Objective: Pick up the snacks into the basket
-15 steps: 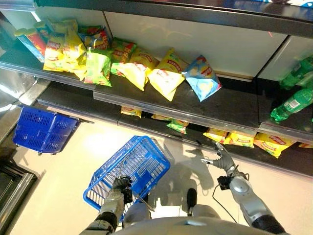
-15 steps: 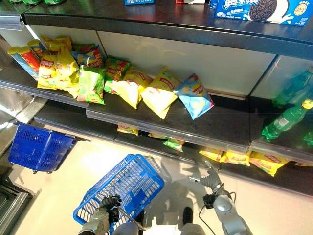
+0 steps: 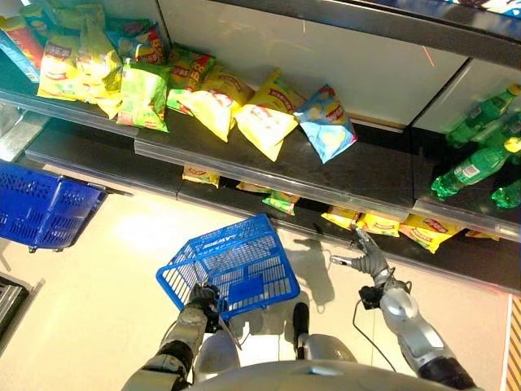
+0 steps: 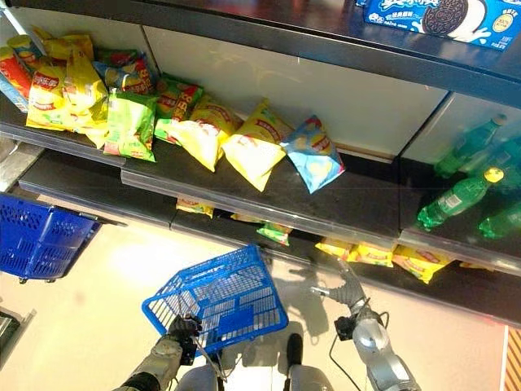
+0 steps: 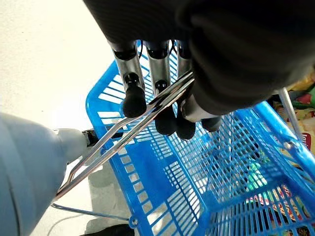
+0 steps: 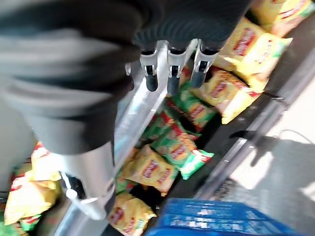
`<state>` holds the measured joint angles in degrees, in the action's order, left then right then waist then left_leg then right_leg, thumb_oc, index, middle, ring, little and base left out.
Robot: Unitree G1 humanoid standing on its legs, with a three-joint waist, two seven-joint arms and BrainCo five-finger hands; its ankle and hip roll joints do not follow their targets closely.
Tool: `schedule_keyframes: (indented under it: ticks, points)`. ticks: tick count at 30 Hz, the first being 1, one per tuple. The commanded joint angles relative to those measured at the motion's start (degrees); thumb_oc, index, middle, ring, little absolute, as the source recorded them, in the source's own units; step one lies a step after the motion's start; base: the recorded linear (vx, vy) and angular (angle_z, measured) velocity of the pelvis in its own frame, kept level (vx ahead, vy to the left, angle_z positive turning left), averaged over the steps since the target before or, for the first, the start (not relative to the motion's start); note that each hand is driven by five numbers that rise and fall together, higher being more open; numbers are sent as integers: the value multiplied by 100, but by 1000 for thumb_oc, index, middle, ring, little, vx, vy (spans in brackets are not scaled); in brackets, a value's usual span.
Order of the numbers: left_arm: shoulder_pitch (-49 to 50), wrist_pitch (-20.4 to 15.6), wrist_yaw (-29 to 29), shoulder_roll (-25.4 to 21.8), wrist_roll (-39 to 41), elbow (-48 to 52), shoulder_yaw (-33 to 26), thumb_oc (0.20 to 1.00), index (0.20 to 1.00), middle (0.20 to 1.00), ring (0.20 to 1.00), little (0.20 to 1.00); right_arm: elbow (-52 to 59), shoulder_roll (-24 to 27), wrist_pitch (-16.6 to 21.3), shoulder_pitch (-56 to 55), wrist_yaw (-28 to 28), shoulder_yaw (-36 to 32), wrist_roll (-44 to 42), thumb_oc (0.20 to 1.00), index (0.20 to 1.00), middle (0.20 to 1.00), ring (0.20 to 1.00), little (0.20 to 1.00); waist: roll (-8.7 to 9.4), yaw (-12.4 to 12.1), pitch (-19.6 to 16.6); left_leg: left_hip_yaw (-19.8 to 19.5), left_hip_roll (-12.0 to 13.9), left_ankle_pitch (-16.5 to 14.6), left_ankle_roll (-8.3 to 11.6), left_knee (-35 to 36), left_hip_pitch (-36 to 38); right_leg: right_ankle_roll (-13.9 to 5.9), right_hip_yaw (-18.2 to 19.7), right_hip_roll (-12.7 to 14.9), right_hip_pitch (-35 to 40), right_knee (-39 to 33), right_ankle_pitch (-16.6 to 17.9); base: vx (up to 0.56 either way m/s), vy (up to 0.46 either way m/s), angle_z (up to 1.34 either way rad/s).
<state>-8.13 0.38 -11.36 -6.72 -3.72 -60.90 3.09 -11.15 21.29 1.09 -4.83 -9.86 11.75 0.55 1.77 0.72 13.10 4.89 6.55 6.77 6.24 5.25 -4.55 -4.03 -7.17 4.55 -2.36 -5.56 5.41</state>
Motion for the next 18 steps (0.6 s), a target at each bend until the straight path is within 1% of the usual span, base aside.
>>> schedule_keyframes:
  ticks: [1,2,3,5,6,9,10,11,12,17,18]
  points:
    - [180,375,-553,-852,-535,-448,315,200,200,200,200,200,405,212,204,664,-330,-419,-13,1000,1000,1000,1000,1000,48,-154,167,167,-243,-159,-201,-25,-250,-546,87,317,-201,56,120,-45,-5,-1]
    - [174,376,-553,-852,-535,-448,313,200,200,200,200,200,397,212,205,676,-331,-418,-13,1000,1000,1000,1000,1000,48,-153,170,166,-243,-158,-201,-25,-253,-546,86,317,-204,56,121,-41,-8,-1]
    - [117,367,-564,-868,-561,-342,421,200,200,200,200,200,309,296,175,1040,-467,-446,-90,1000,1000,1000,1000,1000,61,-190,225,154,-246,-128,-198,-25,-331,-549,64,319,-262,56,141,0,0,0]
    - [64,375,-579,-894,-589,-276,489,200,200,200,200,200,191,350,168,1280,-557,-455,-148,1000,1000,1000,1000,1000,58,-211,276,147,-254,-109,-192,-25,-370,-550,49,325,-299,56,163,-55,4,4]
    - [-18,382,-597,-946,-595,-134,599,200,200,200,200,200,7,465,126,1669,-681,-421,-173,1000,1000,1000,1000,1000,55,-255,359,126,-264,-76,-189,-25,-462,-547,16,334,-366,57,194,-69,11,7]
    - [-87,373,-643,-997,-562,-63,660,200,200,200,200,200,-175,584,119,2035,-796,-390,-255,1000,1000,1000,1000,1000,62,-287,431,114,-275,-56,-187,-25,-524,-545,-8,335,-414,56,222,-36,10,9]
    - [-139,372,-658,-1068,-530,-3,724,200,200,200,200,200,-378,779,57,2389,-888,-349,-257,1000,1000,1000,1000,1000,60,-341,504,89,-288,-20,-181,-25,-589,-548,-28,332,-483,59,255,-24,11,9]
    - [-167,374,-680,-1096,-506,12,735,200,200,200,200,200,-533,842,56,2596,-942,-311,-316,1000,1000,1000,1000,1000,54,-368,543,78,-299,-4,-179,-25,-634,-549,-33,331,-520,61,271,-36,26,9]
    - [-192,368,-695,-1166,-458,54,807,200,200,200,200,200,-894,1022,-12,2964,-983,-194,-353,1000,1000,1000,1000,1000,47,-428,606,58,-313,23,-177,-25,-713,-551,-49,334,-589,62,296,-18,22,6]
    - [-243,366,-737,-1278,-413,190,862,200,200,200,200,200,-1299,1186,-87,3424,-1014,-33,-395,1000,1000,1000,1000,1000,25,-485,721,48,-328,58,-166,-25,-823,-555,-73,342,-677,64,333,-8,17,7]
    - [-280,349,-761,-1372,-363,249,877,200,200,200,200,200,-1564,1278,-115,3681,-1003,73,-462,1000,1000,1000,1000,1000,15,-533,781,40,-331,82,-161,-25,-877,-563,-97,340,-723,60,351,0,0,0]
